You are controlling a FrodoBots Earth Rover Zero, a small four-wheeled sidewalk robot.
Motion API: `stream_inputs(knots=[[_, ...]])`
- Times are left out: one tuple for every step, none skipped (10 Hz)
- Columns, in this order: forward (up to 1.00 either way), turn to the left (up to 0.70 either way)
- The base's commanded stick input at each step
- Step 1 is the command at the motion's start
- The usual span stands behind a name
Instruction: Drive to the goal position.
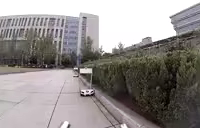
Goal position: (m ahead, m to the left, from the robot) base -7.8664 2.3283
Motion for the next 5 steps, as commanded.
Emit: stream_inputs(knots=[[0.02,0.00],[0.00,0.00],[0.00,0.00],[0.00,0.00],[0.01,0.00]])
